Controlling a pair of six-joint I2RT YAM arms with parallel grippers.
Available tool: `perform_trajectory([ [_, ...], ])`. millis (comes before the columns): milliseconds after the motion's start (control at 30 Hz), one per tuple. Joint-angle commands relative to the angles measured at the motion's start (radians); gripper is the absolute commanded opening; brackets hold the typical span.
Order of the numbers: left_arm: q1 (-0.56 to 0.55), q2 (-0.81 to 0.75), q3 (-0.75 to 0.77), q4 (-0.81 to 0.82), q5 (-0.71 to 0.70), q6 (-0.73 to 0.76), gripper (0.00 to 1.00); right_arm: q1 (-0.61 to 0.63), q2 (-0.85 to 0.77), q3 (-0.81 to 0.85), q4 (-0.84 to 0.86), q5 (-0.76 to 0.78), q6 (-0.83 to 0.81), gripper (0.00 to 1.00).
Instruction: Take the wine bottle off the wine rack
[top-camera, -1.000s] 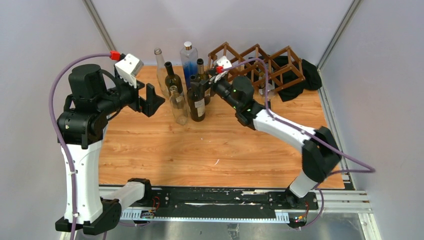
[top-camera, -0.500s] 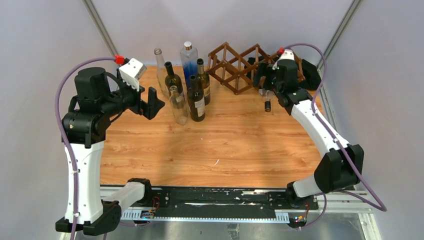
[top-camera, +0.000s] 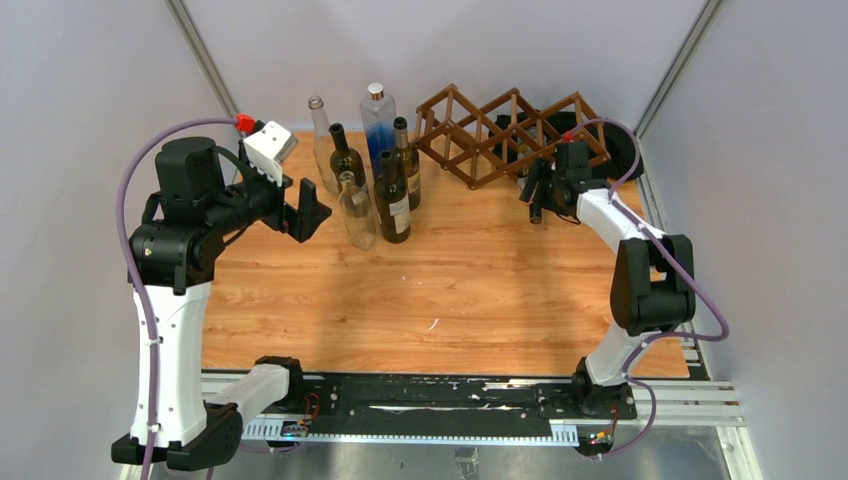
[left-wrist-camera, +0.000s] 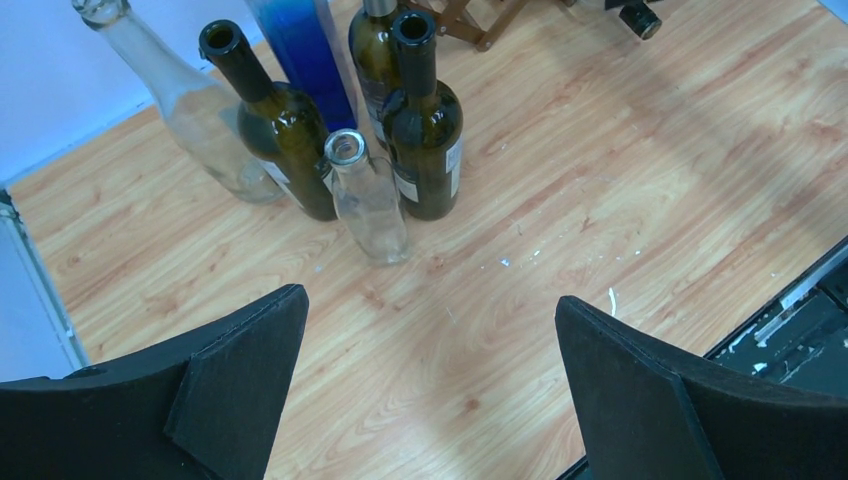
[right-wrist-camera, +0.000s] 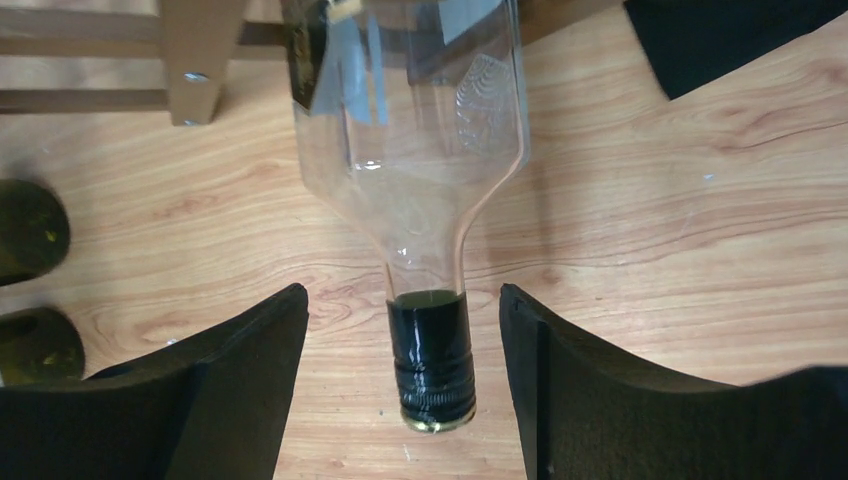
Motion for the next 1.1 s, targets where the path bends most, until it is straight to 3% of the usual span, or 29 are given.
perform_trajectory([
  [0, 0.006, 0.0, -0.001, 0.041, 0.035, 0.003, 1.0, -0.027, 0.067, 0.024, 0.0, -0.075, 0.012, 0.73],
  [333, 0.007, 0.011, 0.004, 0.058, 0.04, -0.017, 1.0, -0.044, 0.158, 0.047, 0.082, -0.099, 0.028, 0.66],
  [500, 0.007, 0.006, -0.001, 0.058, 0.028, -0.018, 1.0, -0.064, 0.195, 0.055, 0.154, -0.156, 0.071, 0.55],
  [667, 0.007, 0.004, -0.008, 0.058, 0.01, -0.021, 1.0, -0.067, 0.186, 0.022, 0.19, -0.208, 0.097, 0.28],
  [767, 0.007, 0.0, -0.018, 0.058, 0.006, -0.024, 1.0, -0.068, 0.138, -0.033, 0.247, -0.212, 0.099, 0.01],
  [1067, 0.007, -0.045, -0.058, 0.058, 0.018, -0.004, 1.0, -0.067, -0.035, -0.197, 0.319, -0.208, 0.106, 0.0],
])
